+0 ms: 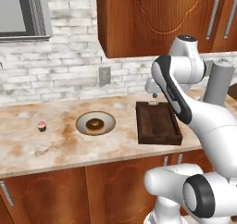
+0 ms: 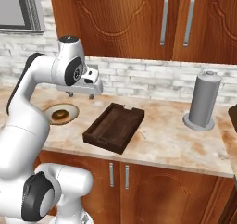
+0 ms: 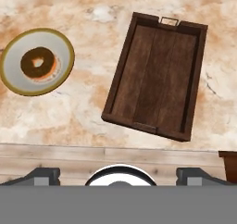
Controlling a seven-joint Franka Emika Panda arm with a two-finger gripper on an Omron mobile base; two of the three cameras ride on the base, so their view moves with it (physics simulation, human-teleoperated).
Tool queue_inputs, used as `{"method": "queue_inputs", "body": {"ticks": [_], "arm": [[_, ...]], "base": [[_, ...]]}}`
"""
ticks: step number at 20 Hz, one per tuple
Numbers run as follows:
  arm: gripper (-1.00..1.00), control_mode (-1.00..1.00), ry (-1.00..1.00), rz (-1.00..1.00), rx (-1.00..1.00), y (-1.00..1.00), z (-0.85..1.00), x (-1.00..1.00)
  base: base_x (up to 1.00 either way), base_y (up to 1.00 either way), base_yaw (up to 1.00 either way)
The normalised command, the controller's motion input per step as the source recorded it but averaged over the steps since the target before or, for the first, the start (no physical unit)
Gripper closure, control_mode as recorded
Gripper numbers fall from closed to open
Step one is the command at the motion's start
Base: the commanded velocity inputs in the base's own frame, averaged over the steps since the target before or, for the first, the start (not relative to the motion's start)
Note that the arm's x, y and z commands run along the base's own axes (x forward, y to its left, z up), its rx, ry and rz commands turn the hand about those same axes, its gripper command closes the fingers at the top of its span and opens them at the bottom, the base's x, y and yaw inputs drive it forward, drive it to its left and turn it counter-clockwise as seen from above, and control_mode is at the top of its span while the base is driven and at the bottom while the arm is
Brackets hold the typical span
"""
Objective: Place the bowl with donut and the cupcake onto the tray.
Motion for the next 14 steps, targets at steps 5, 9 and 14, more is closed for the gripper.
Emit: {"method": "queue_inputs", "body": {"ticks": [5, 9, 14], "arm": [[-1.00, 1.00, 0.00, 0.00, 0.00, 0.00, 0.00, 0.00], [-1.00, 1.00, 0.00, 0.00, 0.00, 0.00, 0.00, 0.00], [-1.00, 1.00, 0.00, 0.00, 0.00, 0.00, 0.00, 0.00]], "base": [[0.46, 0.00, 0.00], [0.44, 0.00, 0.00], [0.37, 0.00, -0.01]]}}
